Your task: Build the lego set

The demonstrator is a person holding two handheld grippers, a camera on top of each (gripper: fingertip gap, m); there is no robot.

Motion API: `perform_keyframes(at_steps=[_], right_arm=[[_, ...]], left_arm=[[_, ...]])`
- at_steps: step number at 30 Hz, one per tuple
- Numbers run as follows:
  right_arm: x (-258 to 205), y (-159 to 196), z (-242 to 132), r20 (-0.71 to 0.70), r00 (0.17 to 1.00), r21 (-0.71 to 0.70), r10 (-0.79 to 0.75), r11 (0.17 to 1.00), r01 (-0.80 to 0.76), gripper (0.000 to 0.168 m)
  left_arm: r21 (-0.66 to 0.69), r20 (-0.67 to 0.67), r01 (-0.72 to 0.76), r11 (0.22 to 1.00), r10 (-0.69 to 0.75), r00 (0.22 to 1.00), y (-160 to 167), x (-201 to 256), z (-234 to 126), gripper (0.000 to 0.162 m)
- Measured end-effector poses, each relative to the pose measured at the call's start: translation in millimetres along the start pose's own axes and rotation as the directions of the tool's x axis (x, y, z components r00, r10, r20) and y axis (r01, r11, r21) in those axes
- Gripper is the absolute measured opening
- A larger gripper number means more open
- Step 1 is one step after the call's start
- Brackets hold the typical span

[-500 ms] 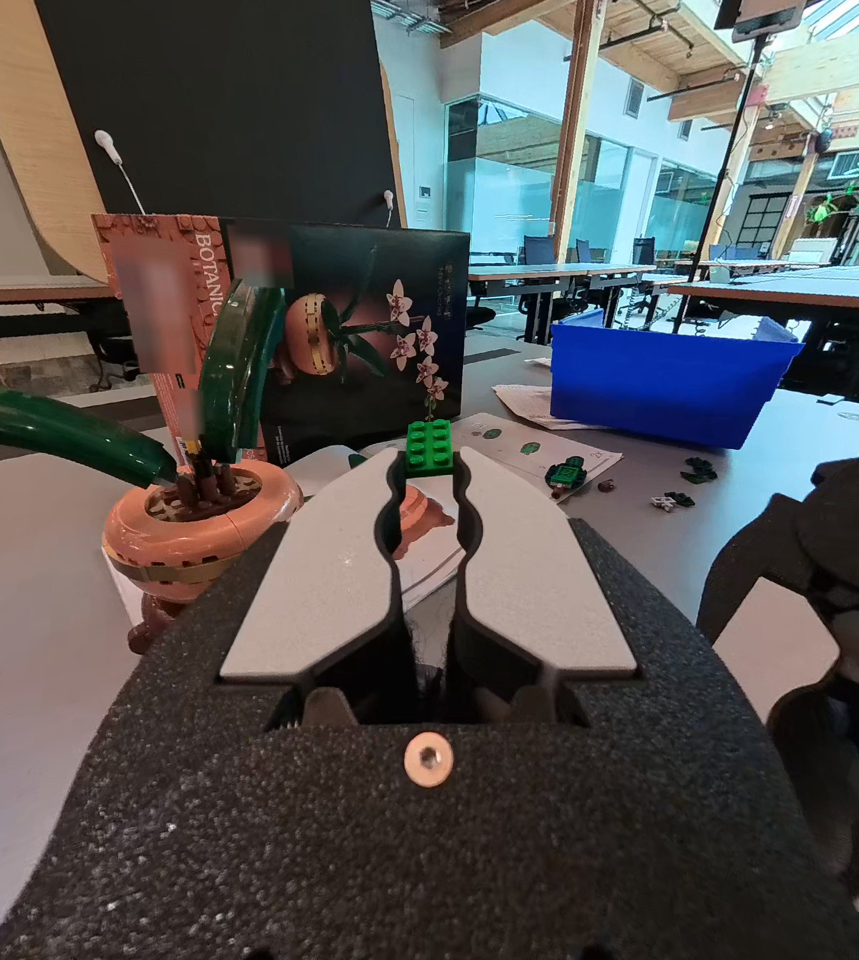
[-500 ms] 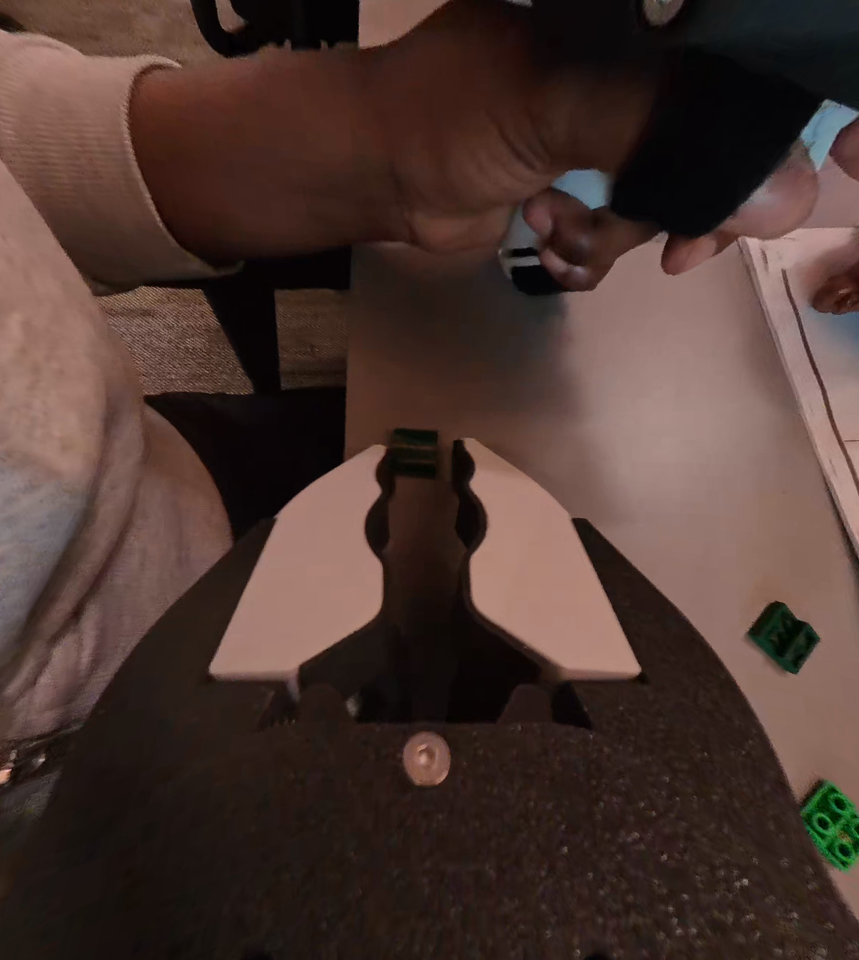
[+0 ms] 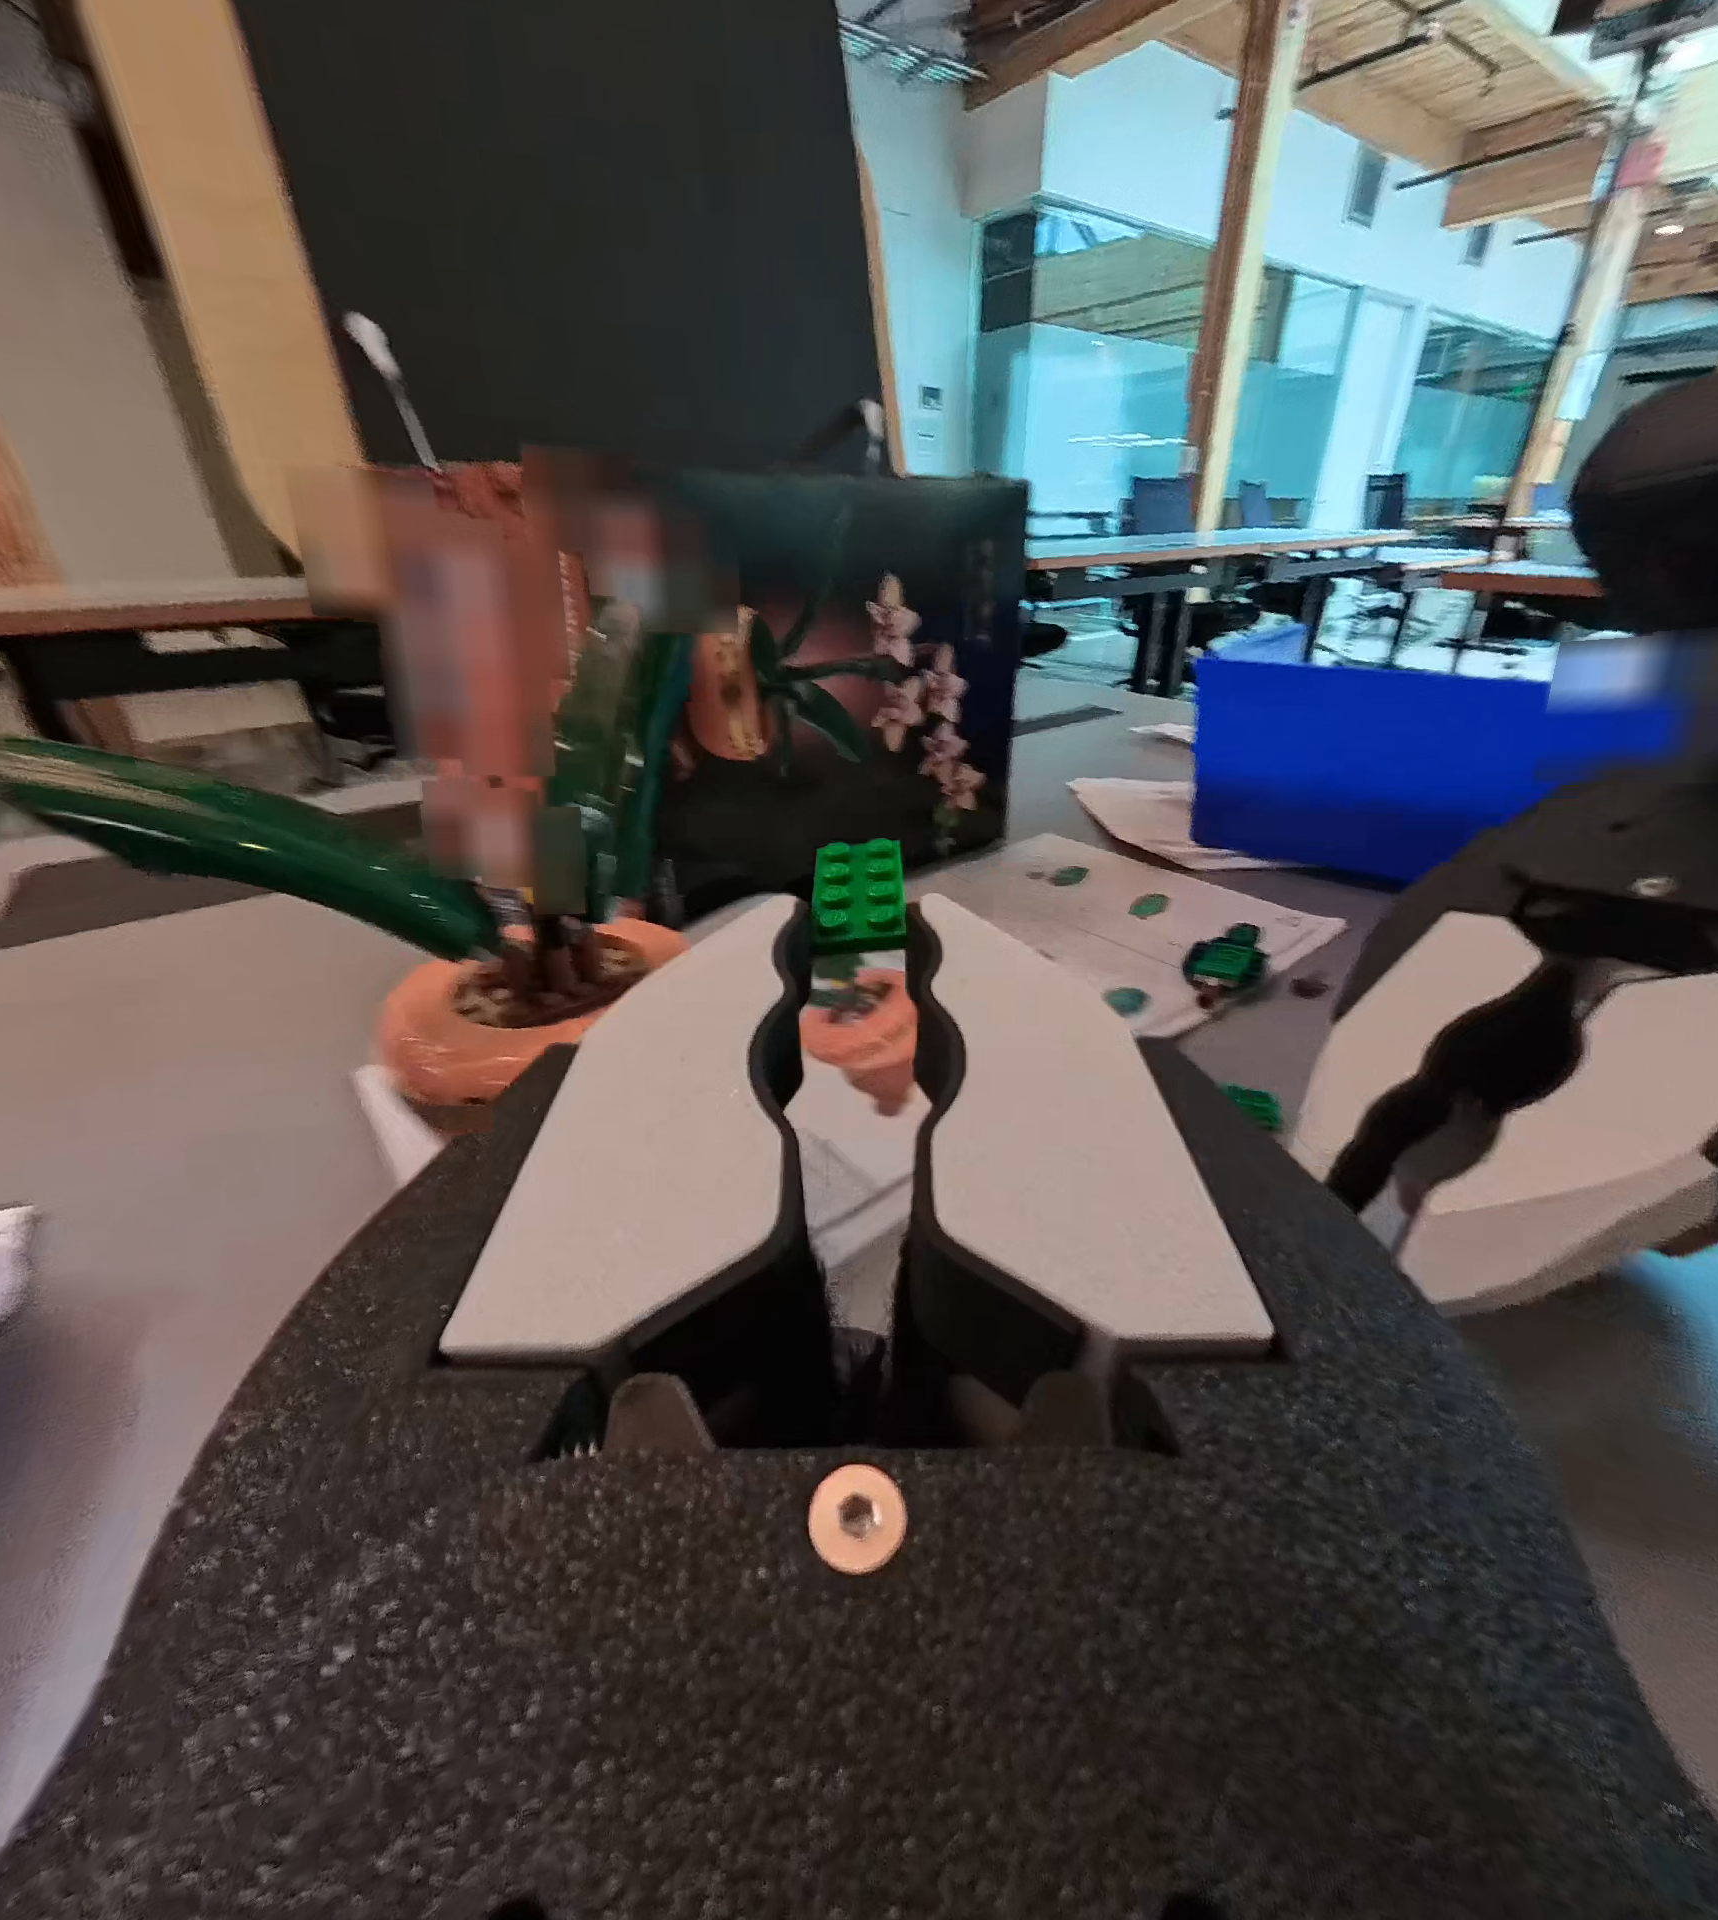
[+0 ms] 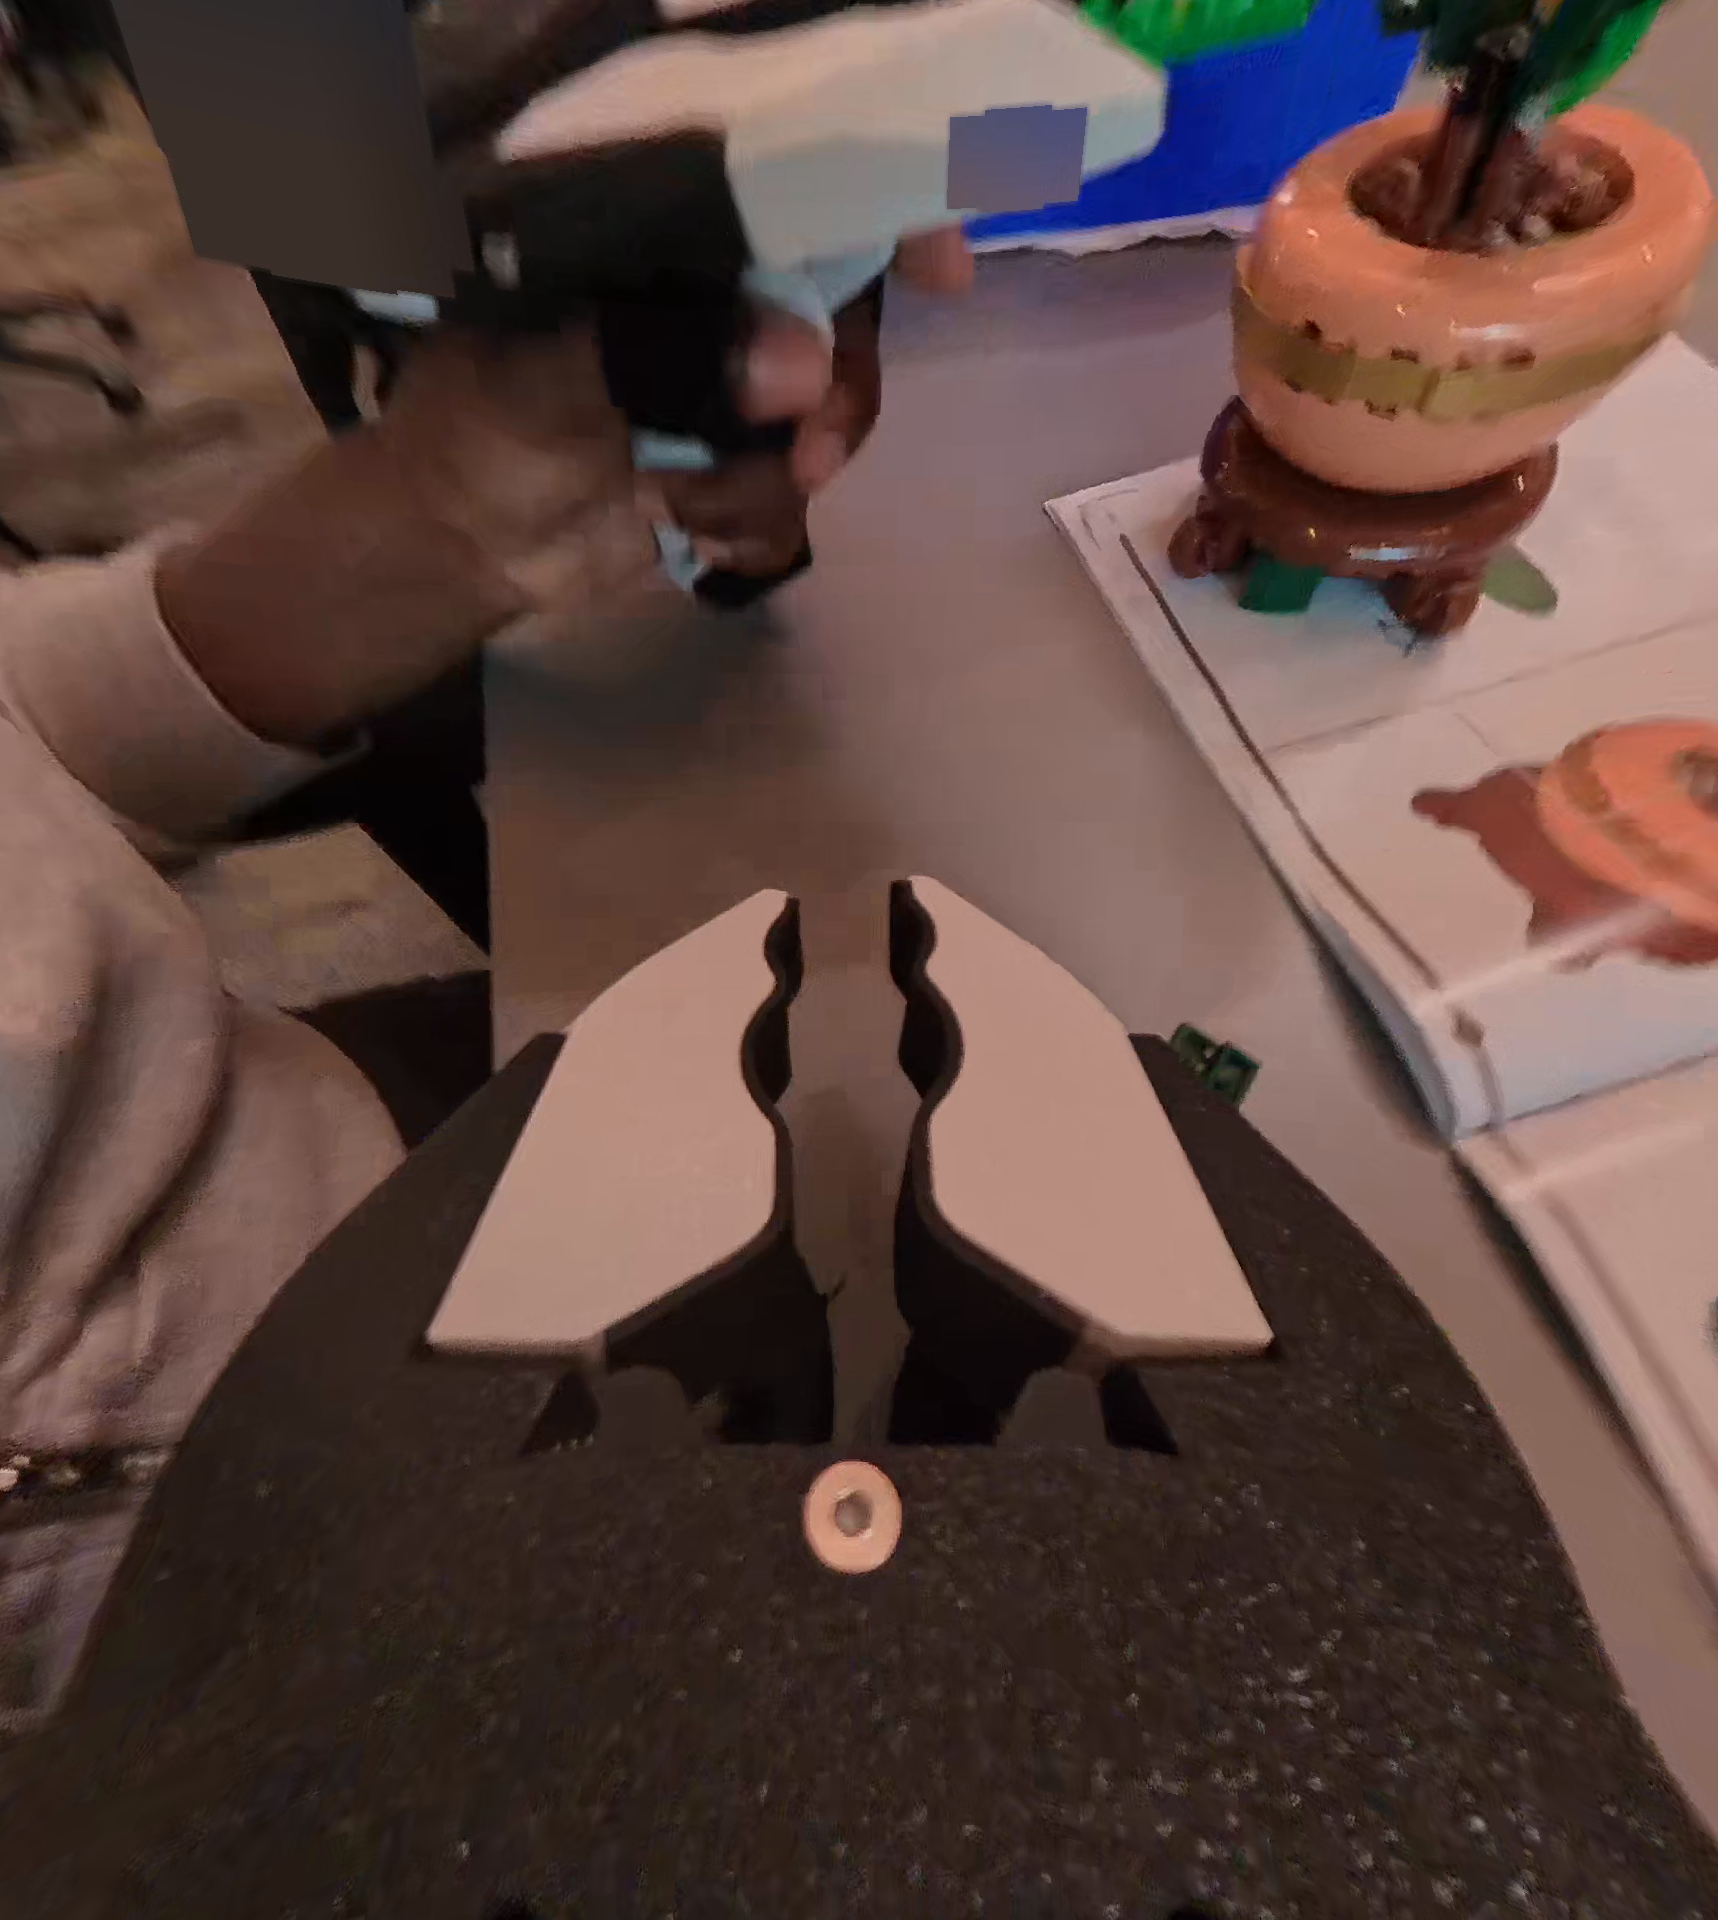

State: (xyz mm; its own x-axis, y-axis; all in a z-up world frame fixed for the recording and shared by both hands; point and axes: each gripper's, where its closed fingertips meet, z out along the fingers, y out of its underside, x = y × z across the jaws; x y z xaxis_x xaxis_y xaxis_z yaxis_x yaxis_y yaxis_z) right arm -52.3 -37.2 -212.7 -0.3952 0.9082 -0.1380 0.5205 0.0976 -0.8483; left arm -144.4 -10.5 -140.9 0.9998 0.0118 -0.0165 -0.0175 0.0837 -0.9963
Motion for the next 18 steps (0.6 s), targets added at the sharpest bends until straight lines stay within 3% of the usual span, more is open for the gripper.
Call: perform_keyframes(at_steps=[4,10,18], right_arm=[[16,-8,12,-0.051,0.986,-0.105,-0.160,0.982,0.154,0.022],[58,-21,16,-0.158,0.974,-0.146,-0.163,0.979,0.140,0.024],[107,-23,72,-0.242,0.957,-0.308,-0.161,0.948,0.081,0.031]], left_arm=[[0.061,0.124,-0.010,0.998,0.002,0.992,-20,-40,-23,0.016],[0.075,0.156,0.029,0.997,-0.040,0.987,-17,-53,-30,0.016],[0.056,0.143,0.001,0.998,-0.009,0.990,-12,-48,-27,0.016]])
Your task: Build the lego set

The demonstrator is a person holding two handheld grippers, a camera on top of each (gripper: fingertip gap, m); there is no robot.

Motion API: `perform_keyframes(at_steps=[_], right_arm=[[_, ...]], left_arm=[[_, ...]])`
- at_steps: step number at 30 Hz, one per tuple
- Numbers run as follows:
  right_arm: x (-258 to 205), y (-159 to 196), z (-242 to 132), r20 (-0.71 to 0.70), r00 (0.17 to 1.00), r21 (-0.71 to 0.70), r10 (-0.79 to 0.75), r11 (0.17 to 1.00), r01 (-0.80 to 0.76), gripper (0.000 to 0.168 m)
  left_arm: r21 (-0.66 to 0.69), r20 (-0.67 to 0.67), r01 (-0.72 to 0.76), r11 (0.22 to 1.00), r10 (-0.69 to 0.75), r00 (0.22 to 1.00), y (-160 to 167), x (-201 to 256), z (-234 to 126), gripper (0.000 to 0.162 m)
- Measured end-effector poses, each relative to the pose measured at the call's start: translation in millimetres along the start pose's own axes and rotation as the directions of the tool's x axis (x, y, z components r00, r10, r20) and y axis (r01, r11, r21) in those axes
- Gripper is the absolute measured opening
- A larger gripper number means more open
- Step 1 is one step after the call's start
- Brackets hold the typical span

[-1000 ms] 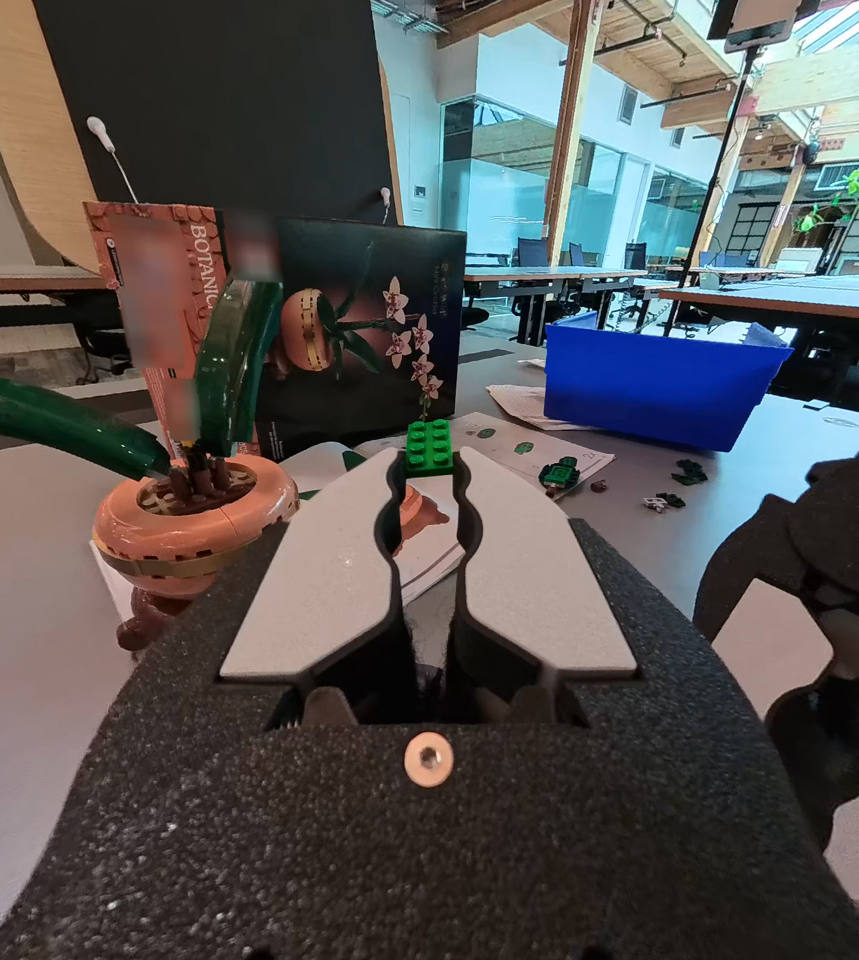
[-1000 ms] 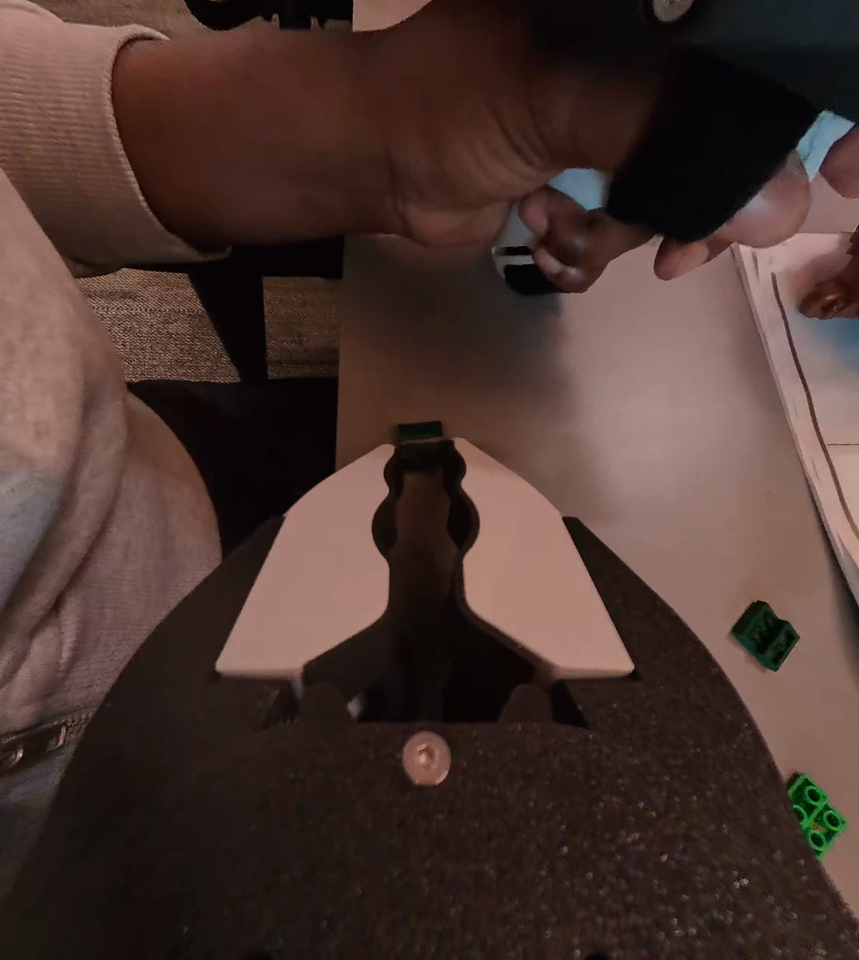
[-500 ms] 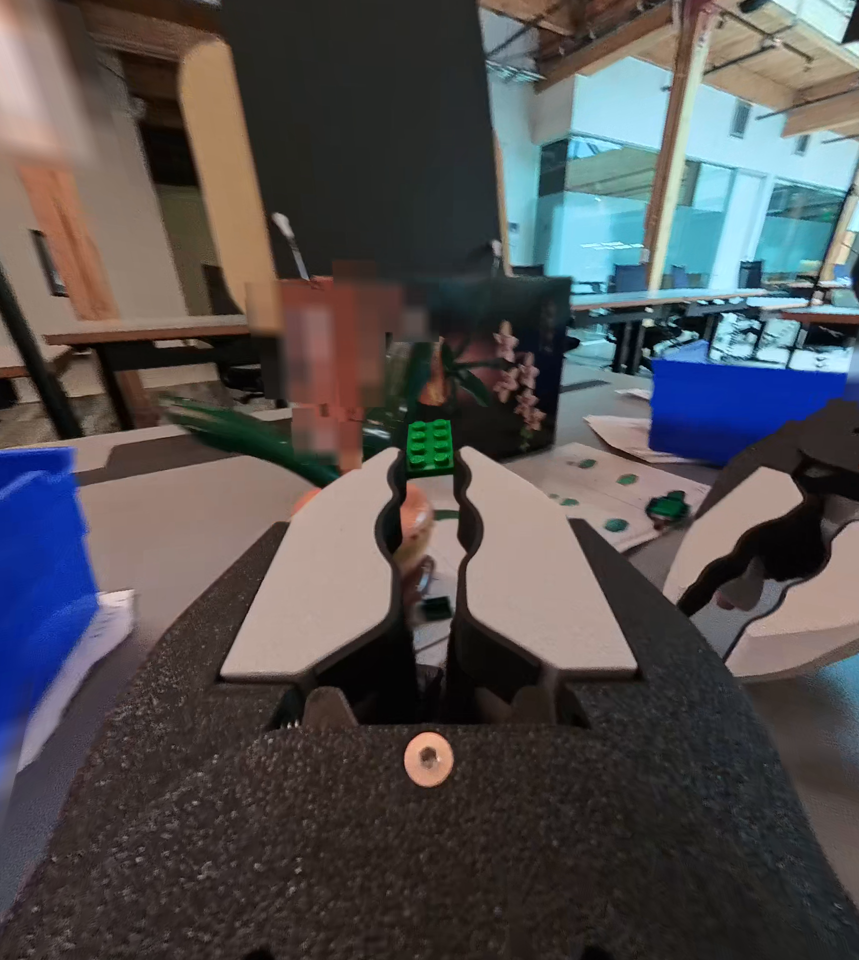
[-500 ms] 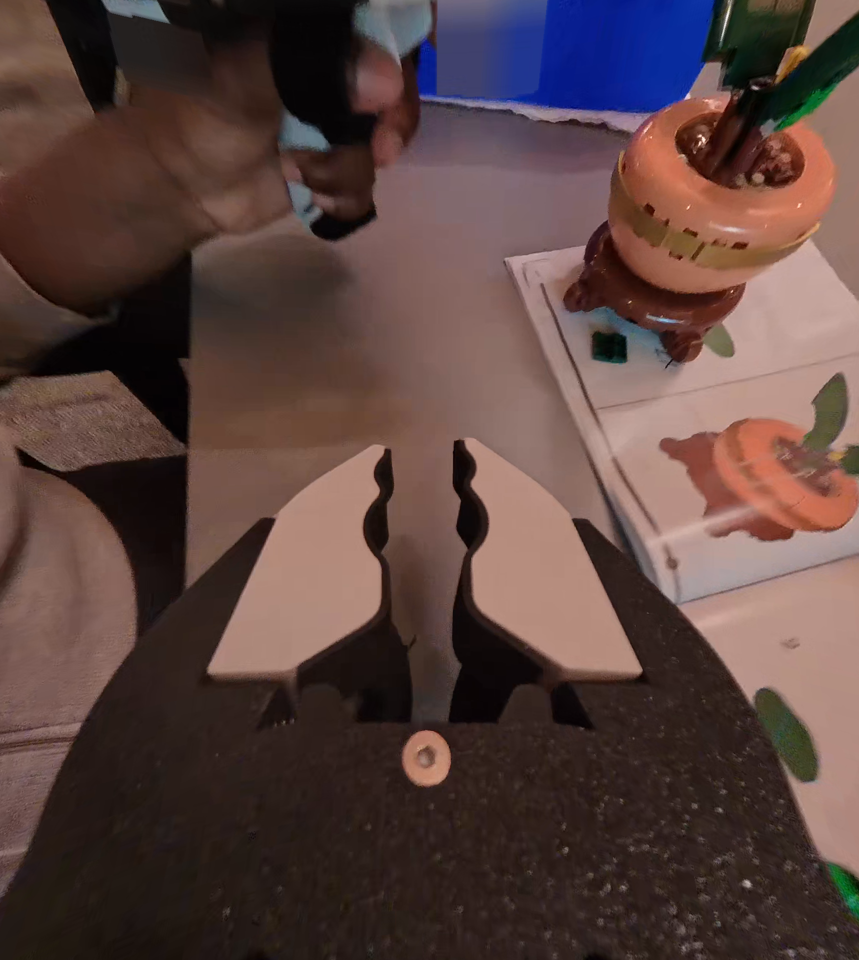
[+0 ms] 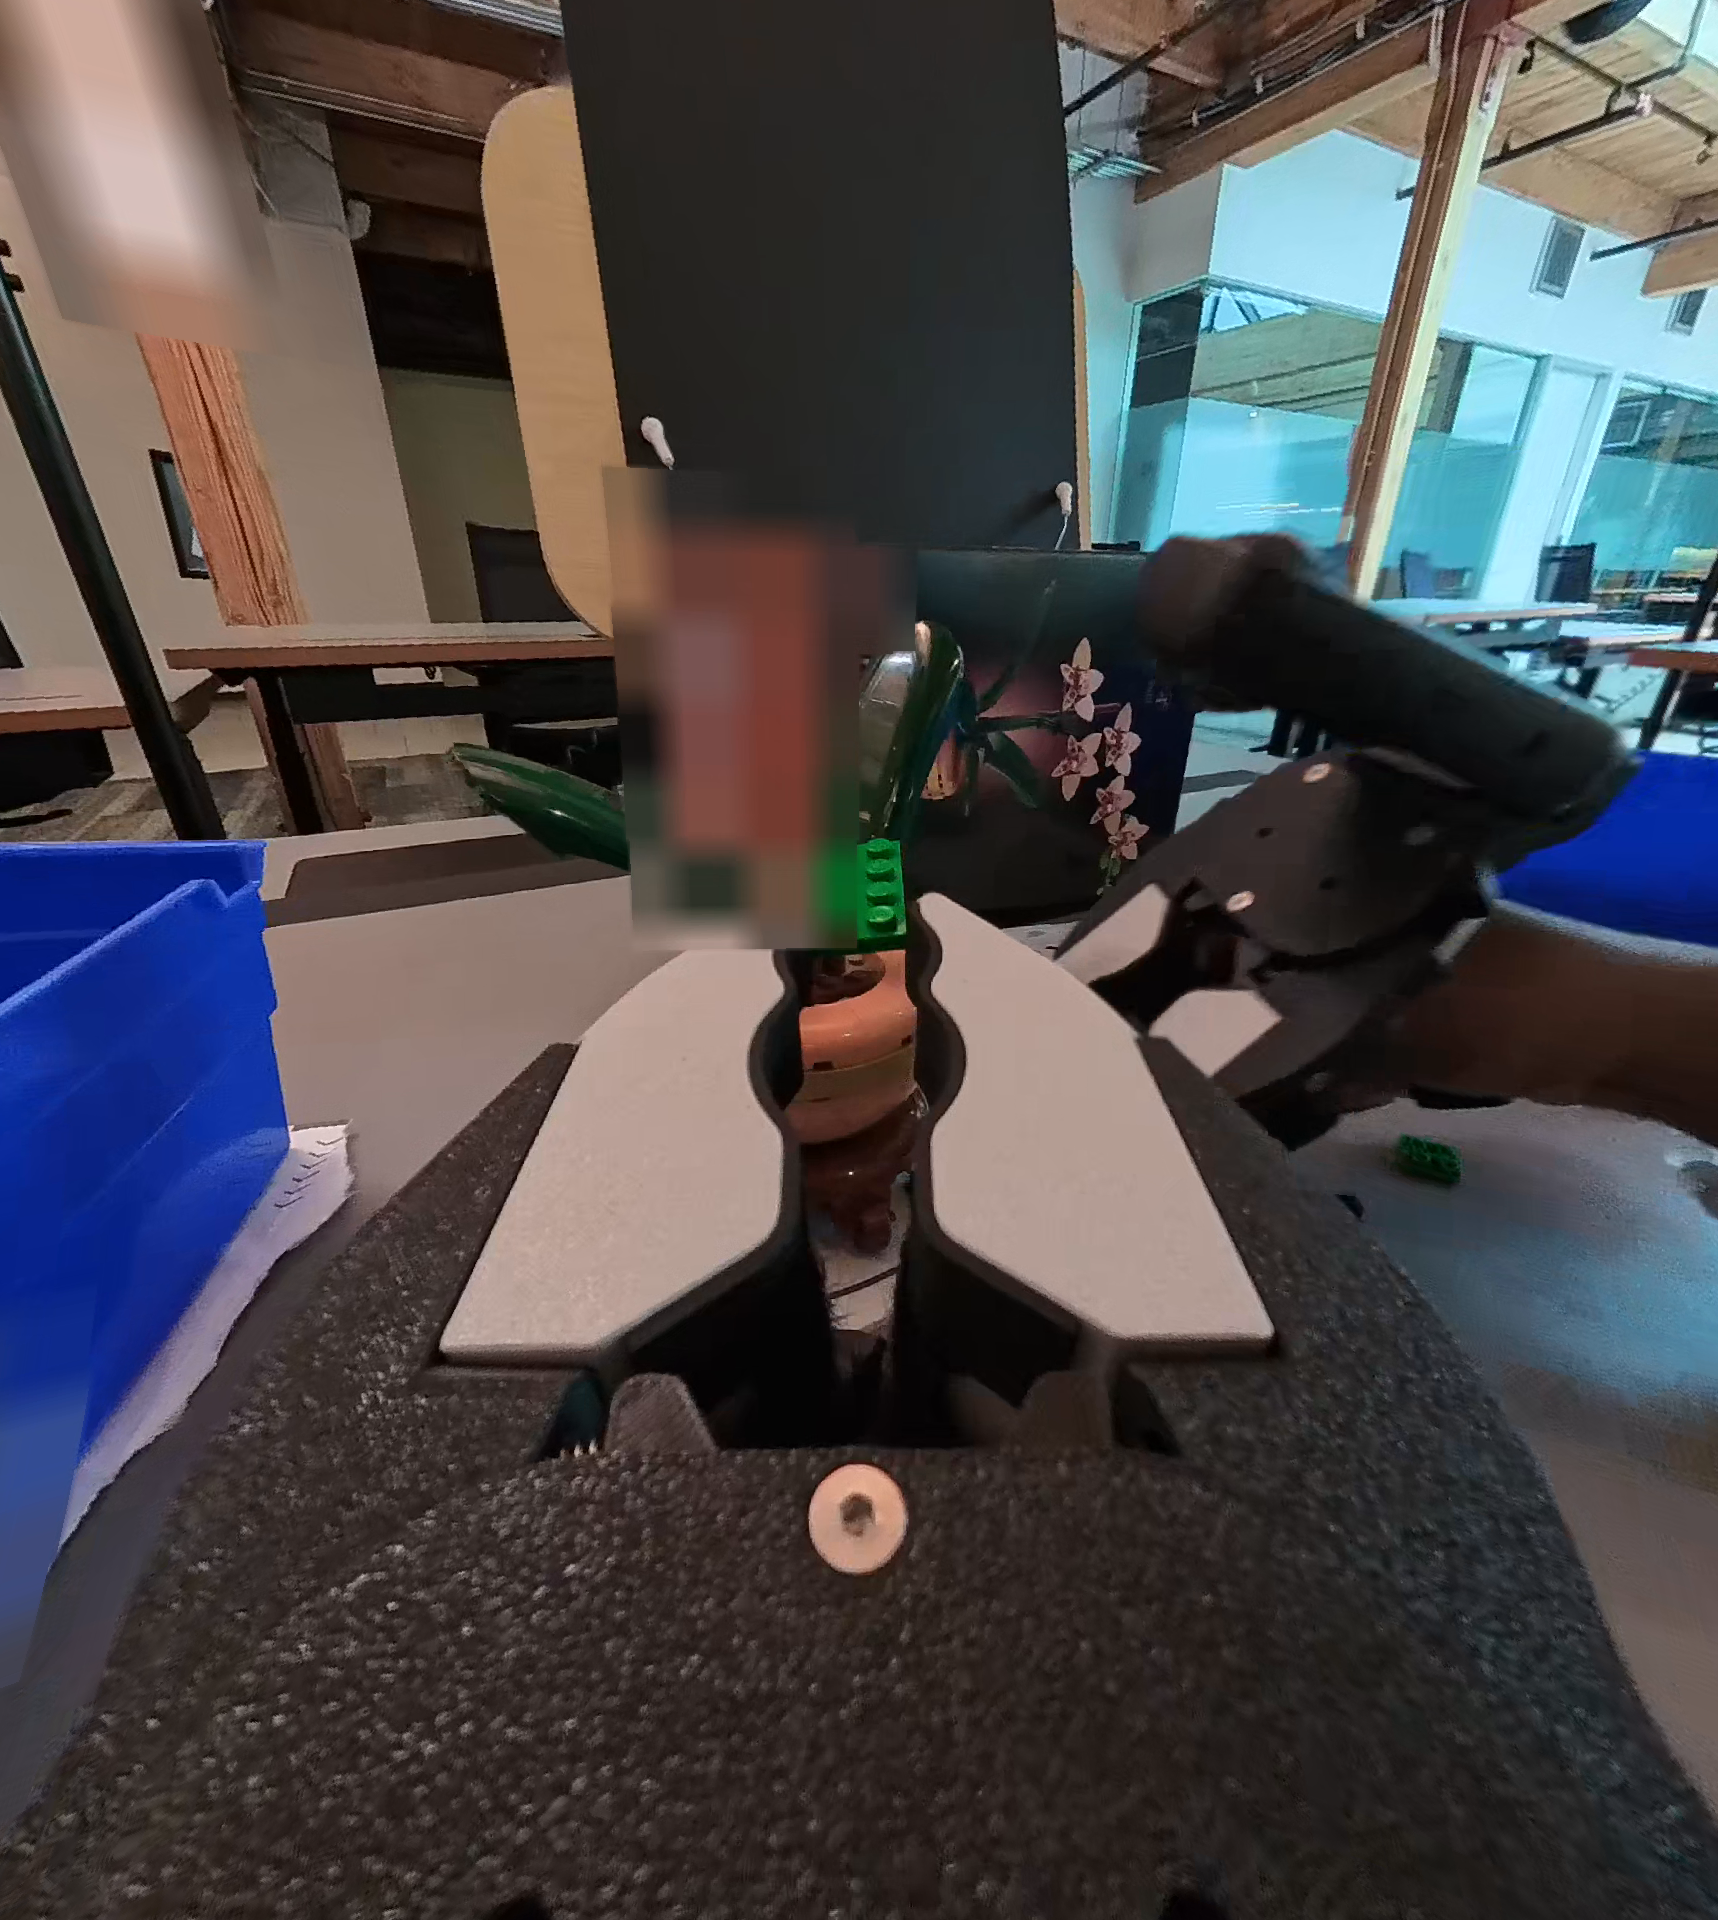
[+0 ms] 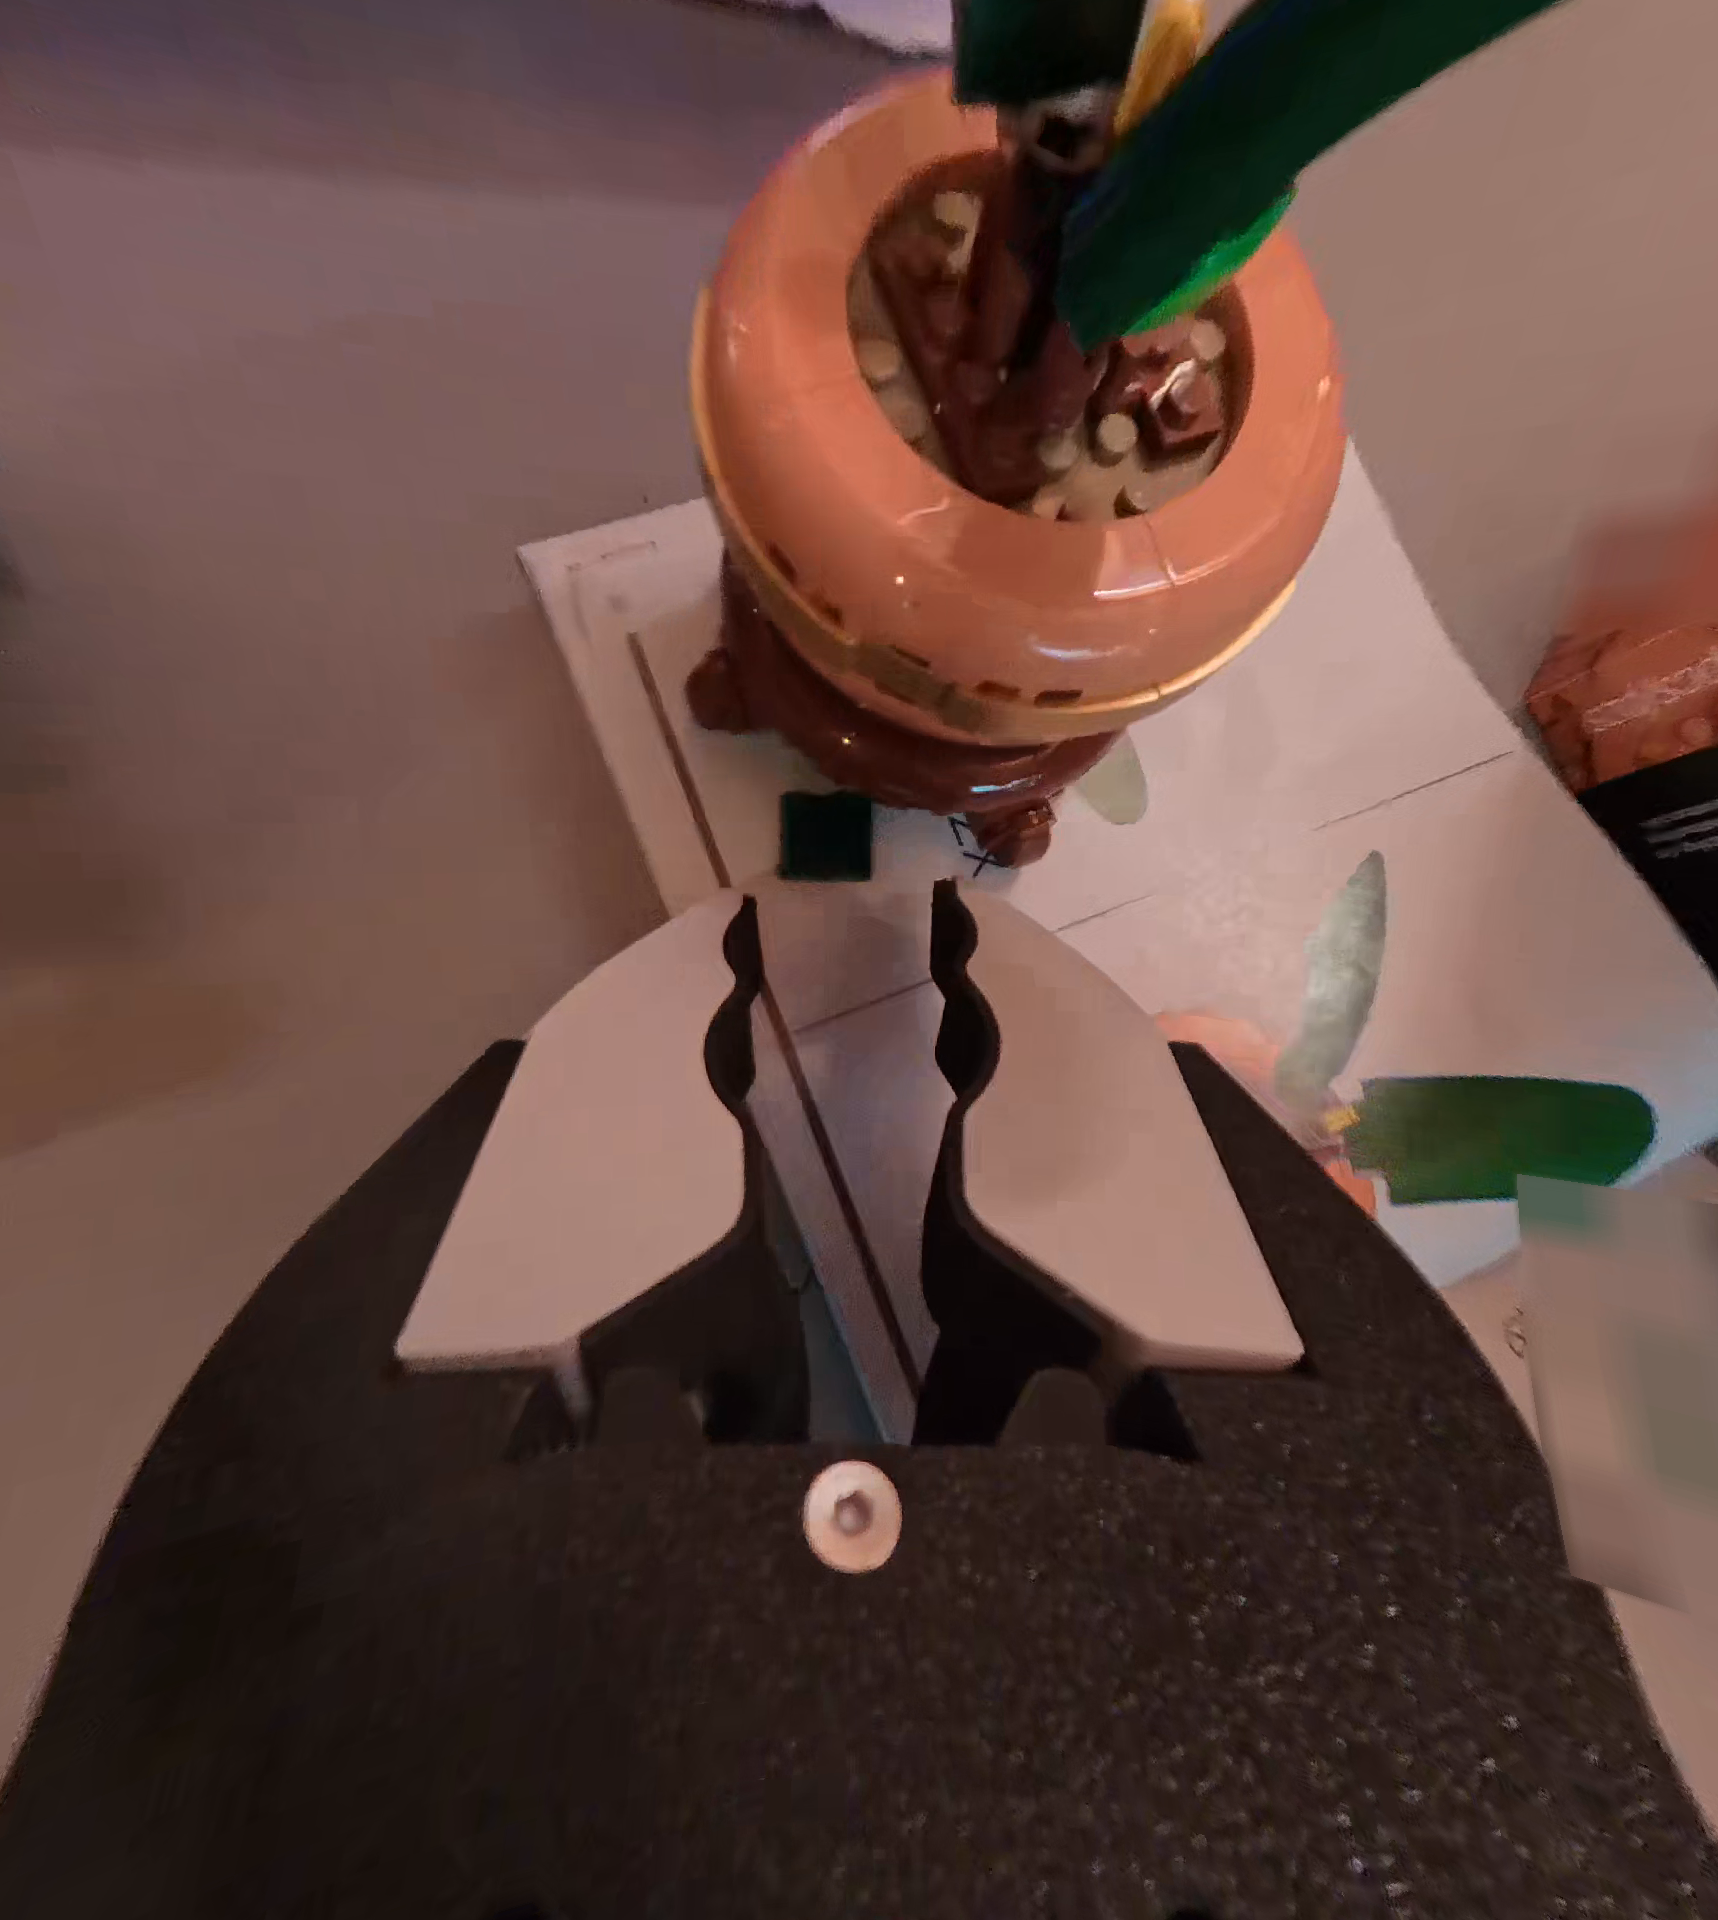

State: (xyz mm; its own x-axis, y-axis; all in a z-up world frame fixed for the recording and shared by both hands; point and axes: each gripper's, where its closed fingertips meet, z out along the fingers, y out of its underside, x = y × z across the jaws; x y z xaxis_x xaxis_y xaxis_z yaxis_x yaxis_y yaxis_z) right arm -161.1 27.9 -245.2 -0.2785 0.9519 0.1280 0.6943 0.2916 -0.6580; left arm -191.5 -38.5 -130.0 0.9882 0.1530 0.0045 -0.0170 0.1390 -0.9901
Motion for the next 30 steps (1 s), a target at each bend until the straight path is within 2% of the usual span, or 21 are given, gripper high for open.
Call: perform_keyframes(at_steps=[3,5,7,11,13,19,21,23,24,27,30], right_arm=[[-2,-4,7,0.052,0.996,0.006,0.067,0.998,-0.067,0.030],[1,-3,11,0.036,0.997,-0.008,0.070,0.998,-0.070,0.029],[-4,-6,13,0.072,0.994,0.004,0.086,0.996,-0.086,0.017],[-5,-1,9,0.091,0.994,-0.025,0.064,0.998,-0.062,0.015],[-8,3,-5,0.100,0.994,-0.030,0.037,0.999,-0.034,0.015],[-38,-1,-94,0.251,0.968,0.092,-0.010,0.996,-0.014,0.016],[-32,2,-111,0.187,0.982,0.101,-0.024,0.995,0.005,0.019],[-23,7,-117,0.101,0.993,0.101,-0.059,0.994,0.049,0.035],[-23,10,-120,0.080,0.994,0.108,-0.079,0.992,0.070,0.037],[-27,21,-124,0.061,0.994,0.133,-0.089,0.988,0.080,0.036],[-28,46,-124,0.062,0.996,0.099,-0.057,0.994,0.051,0.028]], left_arm=[[0.002,-0.006,0.022,1.000,-0.022,1.000,1,-2,-1,0.016],[0.004,-0.010,0.033,0.999,-0.033,0.999,1,-3,-1,0.016],[0.008,-0.016,0.044,0.999,-0.044,0.999,1,-3,-1,0.016],[0.006,-0.019,0.042,0.999,-0.042,0.999,2,-3,-1,0.016],[0.008,-0.021,0.040,0.999,-0.040,0.999,1,-3,-1,0.016],[0.014,-0.048,0.043,0.999,-0.042,0.998,2,4,1,0.016],[0.004,-0.061,0.047,0.999,-0.047,0.997,4,8,3,0.016],[-0.001,-0.071,0.040,0.999,-0.039,0.997,5,12,5,0.016],[0.000,-0.073,0.032,0.999,-0.032,0.997,5,14,6,0.016],[0.001,-0.075,0.004,1.000,-0.004,0.997,5,18,6,0.016],[-0.001,-0.078,-0.003,1.000,0.003,0.997,6,19,7,0.016]])
